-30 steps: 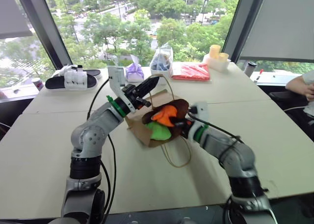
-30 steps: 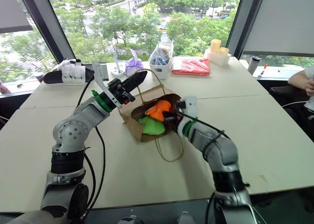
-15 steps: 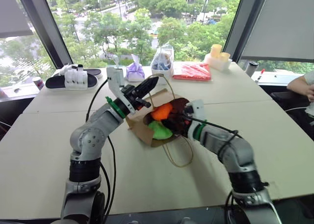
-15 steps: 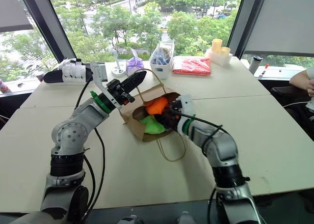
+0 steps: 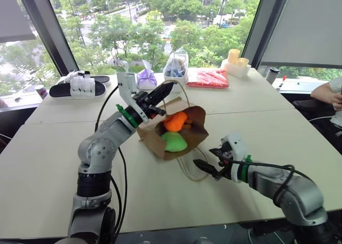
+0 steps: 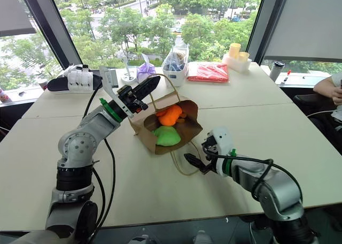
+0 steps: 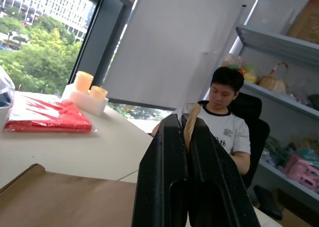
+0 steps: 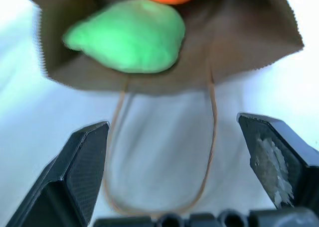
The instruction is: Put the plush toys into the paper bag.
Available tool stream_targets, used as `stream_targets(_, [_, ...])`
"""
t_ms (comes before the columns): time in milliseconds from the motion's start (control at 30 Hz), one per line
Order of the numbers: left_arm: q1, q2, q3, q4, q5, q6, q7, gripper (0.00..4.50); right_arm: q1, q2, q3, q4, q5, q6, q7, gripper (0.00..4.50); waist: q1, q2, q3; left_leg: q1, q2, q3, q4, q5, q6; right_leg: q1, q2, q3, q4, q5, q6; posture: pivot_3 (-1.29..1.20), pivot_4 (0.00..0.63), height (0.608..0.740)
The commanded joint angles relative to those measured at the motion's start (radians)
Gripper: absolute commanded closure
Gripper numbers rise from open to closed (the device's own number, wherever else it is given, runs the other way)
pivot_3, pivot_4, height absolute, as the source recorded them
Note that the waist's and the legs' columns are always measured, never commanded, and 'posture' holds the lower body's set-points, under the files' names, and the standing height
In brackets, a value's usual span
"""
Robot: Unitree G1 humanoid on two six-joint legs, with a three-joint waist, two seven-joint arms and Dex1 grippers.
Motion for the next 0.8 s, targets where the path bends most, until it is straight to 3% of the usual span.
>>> stream_targets(33, [-0.029, 0.003, 0.007, -0.037, -0.013, -0.005, 0.008, 4.50, -0.025, 0.017, 0.051, 0.067, -0.079, -0.099, 0.016, 0.29, 0.000, 0.000, 0.000, 0.000, 0.000, 0.000, 0.000, 0.000, 0.000, 0.000, 0.000, 0.000, 0.000, 0.000, 0.000, 0.00, 0.150, 0.740])
stream_targets(100, [-0.030, 0.005, 0.008, -0.042, -0.015, -0.003, 0.014, 4.50, -0.037, 0.030, 0.064, 0.099, -0.099, -0.125, 0.026, 0.90, 0.001, 0.000, 0.000, 0.000, 0.000, 0.000, 0.000, 0.000, 0.000, 0.000, 0.000, 0.000, 0.000, 0.000, 0.000, 0.00, 0.150, 0.740])
stream_targets(333, [-0.033, 0.007, 0.009, -0.051, -0.021, 0.000, 0.032, 4.50, -0.082, 0.082, 0.030, 0.119, -0.085, -0.122, 0.052, 4.48, 0.001, 0.000, 0.000, 0.000, 0.000, -0.001, 0.000, 0.000, 0.000, 0.000, 0.000, 0.000, 0.000, 0.000, 0.000, 0.00, 0.150, 0.740])
stream_targets(467, [-0.039, 0.015, 0.013, -0.035, -0.020, -0.005, 0.025, 4.50, -0.111, 0.071, -0.051, 0.029, 0.009, -0.013, 0.077, 4.48, 0.002, 0.000, 0.000, 0.000, 0.000, -0.001, 0.000, 0.000, 0.000, 0.000, 0.000, 0.000, 0.000, 0.000, 0.000, 0.00, 0.150, 0.740])
stream_targets(567, [-0.060, 0.026, 0.024, -0.015, -0.015, -0.016, 0.022, 4.50, -0.227, 0.145, -0.244, -0.017, 0.202, 0.097, 0.016, 4.48, -0.001, 0.000, 0.000, 0.000, 0.000, -0.001, 0.000, 0.000, 0.000, 0.000, 0.000, 0.000, 0.000, 0.000, 0.000, 0.00, 0.150, 0.740])
stream_targets(667, [-0.142, 0.040, 0.071, 0.036, -0.018, -0.035, 0.051, 4.50, -0.410, 0.139, -0.406, 0.005, 0.347, 0.169, -0.046, 4.48, 0.001, 0.000, 0.001, -0.001, 0.000, -0.001, 0.000, 0.000, 0.000, -0.001, 0.000, 0.000, 0.000, 0.000, 0.000, 0.00, 0.150, 0.740])
stream_targets(800, [-0.192, 0.063, 0.082, 0.067, -0.003, -0.033, 0.066, 4.50, -0.513, 0.101, -0.464, 0.053, 0.421, 0.235, -0.082, 4.48, 0.002, 0.000, 0.000, 0.000, 0.000, -0.002, -0.001, 0.000, 0.000, 0.000, 0.000, -0.001, 0.000, 0.000, 0.000, 0.00, 0.150, 0.740])
